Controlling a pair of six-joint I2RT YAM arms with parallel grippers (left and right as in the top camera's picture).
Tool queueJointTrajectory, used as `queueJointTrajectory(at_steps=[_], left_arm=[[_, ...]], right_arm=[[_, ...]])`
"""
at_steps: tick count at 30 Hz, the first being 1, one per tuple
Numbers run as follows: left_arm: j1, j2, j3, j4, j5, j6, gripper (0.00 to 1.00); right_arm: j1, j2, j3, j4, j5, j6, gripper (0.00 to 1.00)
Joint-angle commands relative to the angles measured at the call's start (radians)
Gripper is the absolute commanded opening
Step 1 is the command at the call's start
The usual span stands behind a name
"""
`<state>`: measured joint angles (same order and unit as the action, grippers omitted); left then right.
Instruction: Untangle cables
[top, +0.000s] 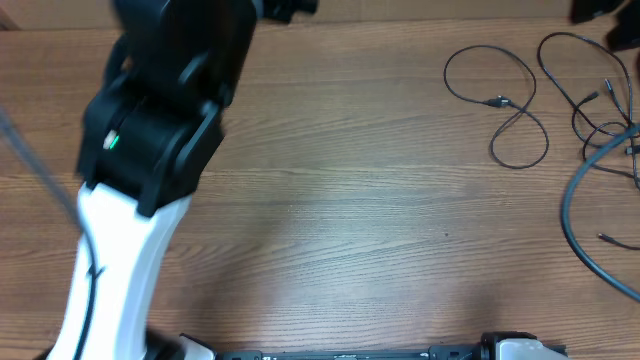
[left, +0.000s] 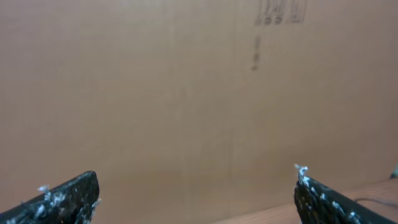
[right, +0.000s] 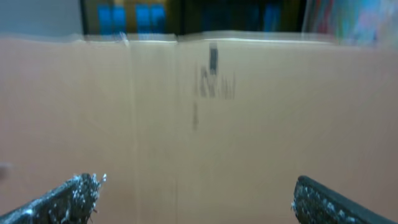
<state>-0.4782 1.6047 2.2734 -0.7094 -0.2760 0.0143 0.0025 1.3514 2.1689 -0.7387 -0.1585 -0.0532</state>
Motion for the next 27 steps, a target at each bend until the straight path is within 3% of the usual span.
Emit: queueJointTrajectory(at_steps=[1,7,10,14,19,27], left_arm=[[0.004,-0.188,-0.212,0.013,-0.085,0.034,1.0],[0.022,-0.564,-0.692,0.151,-0.096,0.035,1.0],[0.022,-0.745,-0.874,0.219,-0.089,0.032,1.0],[0.02,-0.965,-1.033,0.236,-0.089,0.025,1.0],[0.019,-1.104,-1.075,0.085,-0.084,-0.013,0.99],[0.019,-1.103,-1.073,-0.013,-0.021,-0.013,1.0]], right_arm=[[0.006,-0.153,-0.336,0.137,0.013,-0.004,1.0],[0.003,-0.499,-0.925,0.483,0.0,0.005,1.0],[-0.001,-0.688,-1.129,0.642,0.0,0.074,1.0],[-0.002,-0.93,-1.257,0.706,0.058,0.104,1.0],[-0.001,-1.152,-1.275,0.599,0.081,0.155,1.0],[-0.001,-1.175,-1.319,0.242,-0.008,0.143,1.0]])
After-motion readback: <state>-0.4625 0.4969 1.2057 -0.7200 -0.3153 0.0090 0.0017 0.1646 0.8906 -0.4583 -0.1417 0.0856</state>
